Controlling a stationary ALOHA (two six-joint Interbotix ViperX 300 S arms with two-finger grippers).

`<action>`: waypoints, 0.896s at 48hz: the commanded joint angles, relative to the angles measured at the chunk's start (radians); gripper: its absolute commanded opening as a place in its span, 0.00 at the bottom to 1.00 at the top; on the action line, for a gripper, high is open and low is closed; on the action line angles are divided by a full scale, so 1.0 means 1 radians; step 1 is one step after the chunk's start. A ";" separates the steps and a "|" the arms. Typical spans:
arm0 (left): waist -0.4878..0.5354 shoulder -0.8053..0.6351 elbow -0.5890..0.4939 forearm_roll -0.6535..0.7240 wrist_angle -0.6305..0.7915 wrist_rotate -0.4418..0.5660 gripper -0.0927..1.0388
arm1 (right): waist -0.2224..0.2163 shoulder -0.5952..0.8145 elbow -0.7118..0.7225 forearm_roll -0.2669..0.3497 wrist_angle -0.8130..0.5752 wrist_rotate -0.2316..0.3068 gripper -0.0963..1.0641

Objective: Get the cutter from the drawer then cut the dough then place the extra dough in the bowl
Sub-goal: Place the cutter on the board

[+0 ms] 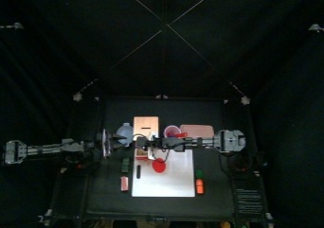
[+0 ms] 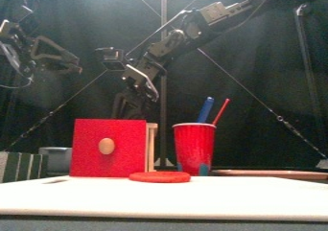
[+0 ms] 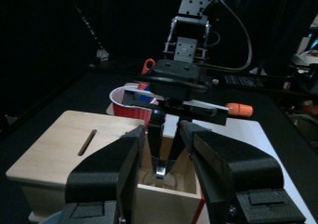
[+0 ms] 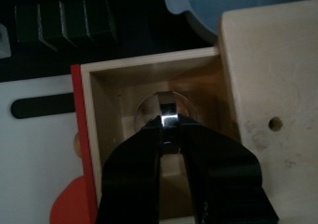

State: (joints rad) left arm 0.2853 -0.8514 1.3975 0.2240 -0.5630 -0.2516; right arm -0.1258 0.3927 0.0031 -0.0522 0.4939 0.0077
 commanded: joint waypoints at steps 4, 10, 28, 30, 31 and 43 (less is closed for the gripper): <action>0.002 0.002 -0.006 -0.015 -0.008 0.002 0.76 | 0.003 -0.120 -0.051 -0.021 0.048 0.003 0.52; 0.006 0.002 -0.005 -0.015 -0.005 0.002 0.76 | 0.006 -0.187 -0.058 -0.035 0.089 0.005 0.52; 0.029 0.002 -0.015 -0.026 -0.005 -0.002 0.76 | 0.075 -0.385 0.057 -0.035 0.207 0.008 0.52; 0.040 0.002 -0.021 -0.041 -0.005 -0.003 0.76 | 0.094 -0.411 0.097 -0.034 0.209 0.011 0.52; 0.044 0.003 -0.025 -0.051 -0.005 -0.002 0.76 | 0.098 -0.420 0.114 -0.032 0.209 0.014 0.52; 0.080 0.003 -0.057 -0.115 -0.005 0.002 0.76 | 0.158 -0.549 0.310 -0.049 0.209 0.144 0.52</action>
State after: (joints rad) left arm 0.3574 -0.8514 1.3760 0.1150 -0.5630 -0.2516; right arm 0.0199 -0.0813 0.2638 -0.0890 0.7056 0.1104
